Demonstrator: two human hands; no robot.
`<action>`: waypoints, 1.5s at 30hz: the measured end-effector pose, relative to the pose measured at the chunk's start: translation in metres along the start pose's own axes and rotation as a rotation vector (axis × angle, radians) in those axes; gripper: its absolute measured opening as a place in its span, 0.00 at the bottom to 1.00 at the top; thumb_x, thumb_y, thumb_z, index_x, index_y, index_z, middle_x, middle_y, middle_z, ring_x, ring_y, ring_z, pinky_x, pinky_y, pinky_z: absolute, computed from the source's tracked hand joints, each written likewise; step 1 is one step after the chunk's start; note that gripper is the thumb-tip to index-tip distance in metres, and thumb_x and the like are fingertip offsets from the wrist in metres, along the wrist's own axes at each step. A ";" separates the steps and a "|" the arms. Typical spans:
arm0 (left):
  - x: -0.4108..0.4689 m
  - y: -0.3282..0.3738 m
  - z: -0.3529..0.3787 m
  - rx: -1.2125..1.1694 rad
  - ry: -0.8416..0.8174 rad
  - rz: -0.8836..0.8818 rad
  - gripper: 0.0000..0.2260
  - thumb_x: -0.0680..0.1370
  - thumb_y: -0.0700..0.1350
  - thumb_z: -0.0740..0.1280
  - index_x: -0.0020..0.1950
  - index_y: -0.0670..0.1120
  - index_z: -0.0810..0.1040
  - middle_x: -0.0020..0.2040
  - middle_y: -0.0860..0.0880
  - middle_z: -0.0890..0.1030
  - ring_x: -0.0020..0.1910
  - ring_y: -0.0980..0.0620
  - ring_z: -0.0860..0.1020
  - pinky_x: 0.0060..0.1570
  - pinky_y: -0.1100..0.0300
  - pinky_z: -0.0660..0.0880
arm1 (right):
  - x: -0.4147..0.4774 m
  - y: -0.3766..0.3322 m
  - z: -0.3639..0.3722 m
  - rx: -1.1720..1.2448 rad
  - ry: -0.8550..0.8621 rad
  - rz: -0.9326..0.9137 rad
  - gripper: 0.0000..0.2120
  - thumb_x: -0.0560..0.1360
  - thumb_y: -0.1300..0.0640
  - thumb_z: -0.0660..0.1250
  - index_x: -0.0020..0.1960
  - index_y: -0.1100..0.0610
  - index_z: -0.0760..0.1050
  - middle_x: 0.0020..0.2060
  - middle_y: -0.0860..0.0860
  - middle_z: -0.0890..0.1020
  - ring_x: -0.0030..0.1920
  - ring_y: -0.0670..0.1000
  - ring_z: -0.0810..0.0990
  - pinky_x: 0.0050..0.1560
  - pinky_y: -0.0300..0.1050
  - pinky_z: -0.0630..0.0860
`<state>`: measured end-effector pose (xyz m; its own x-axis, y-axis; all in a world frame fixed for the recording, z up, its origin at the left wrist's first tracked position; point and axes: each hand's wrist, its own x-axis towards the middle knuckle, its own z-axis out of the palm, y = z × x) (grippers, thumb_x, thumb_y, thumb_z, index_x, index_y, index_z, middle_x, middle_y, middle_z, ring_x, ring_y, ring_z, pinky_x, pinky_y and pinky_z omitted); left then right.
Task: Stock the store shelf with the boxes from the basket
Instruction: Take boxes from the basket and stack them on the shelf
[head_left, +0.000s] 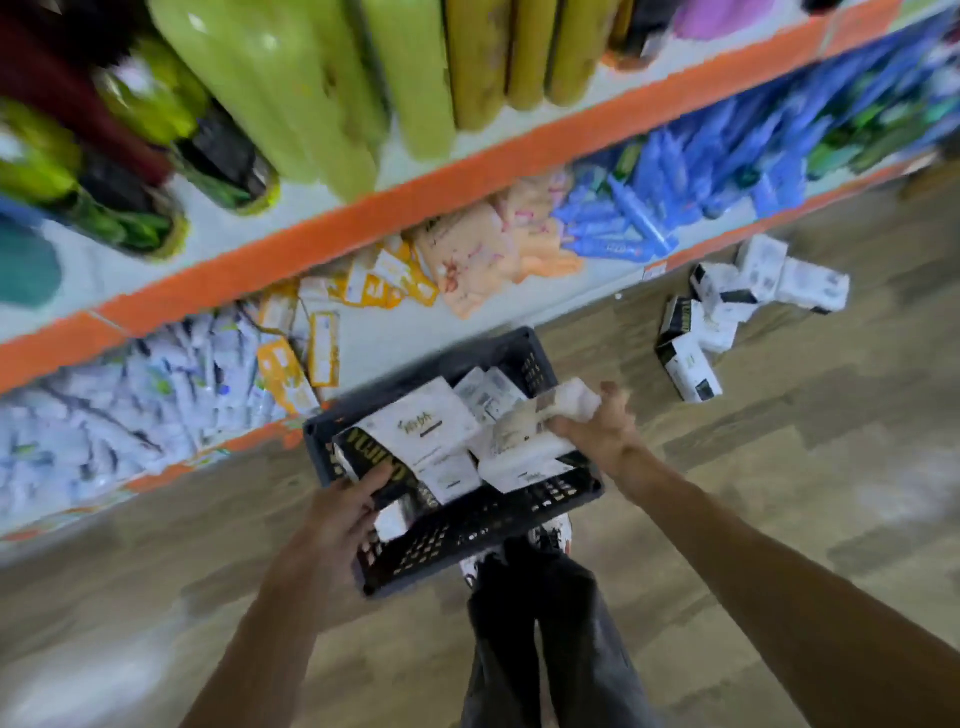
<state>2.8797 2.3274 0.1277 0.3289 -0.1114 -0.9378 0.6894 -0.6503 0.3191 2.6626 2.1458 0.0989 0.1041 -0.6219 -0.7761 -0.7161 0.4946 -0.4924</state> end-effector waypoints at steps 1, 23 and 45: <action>-0.032 0.017 -0.004 0.003 -0.067 0.000 0.15 0.75 0.44 0.71 0.60 0.40 0.78 0.49 0.44 0.81 0.48 0.44 0.79 0.59 0.51 0.74 | -0.023 -0.019 -0.016 0.026 0.003 -0.009 0.42 0.71 0.52 0.74 0.75 0.53 0.52 0.70 0.59 0.64 0.65 0.59 0.70 0.52 0.45 0.68; -0.396 0.221 -0.027 -0.130 -0.389 0.568 0.31 0.60 0.45 0.82 0.58 0.40 0.75 0.59 0.41 0.82 0.62 0.44 0.78 0.64 0.48 0.72 | -0.320 -0.329 -0.353 0.185 -0.054 -0.478 0.24 0.73 0.51 0.72 0.65 0.52 0.67 0.63 0.56 0.74 0.62 0.56 0.75 0.61 0.57 0.74; -0.424 0.339 0.200 -0.400 -0.243 0.695 0.16 0.75 0.40 0.72 0.57 0.32 0.76 0.51 0.40 0.83 0.51 0.47 0.82 0.49 0.55 0.82 | -0.164 -0.476 -0.500 0.143 -0.171 -0.382 0.13 0.73 0.48 0.67 0.48 0.58 0.73 0.44 0.55 0.79 0.44 0.52 0.79 0.50 0.50 0.82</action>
<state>2.8449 2.0041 0.6060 0.6472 -0.5771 -0.4981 0.5728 -0.0630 0.8173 2.6410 1.7088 0.6572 0.4641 -0.6727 -0.5763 -0.5027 0.3357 -0.7966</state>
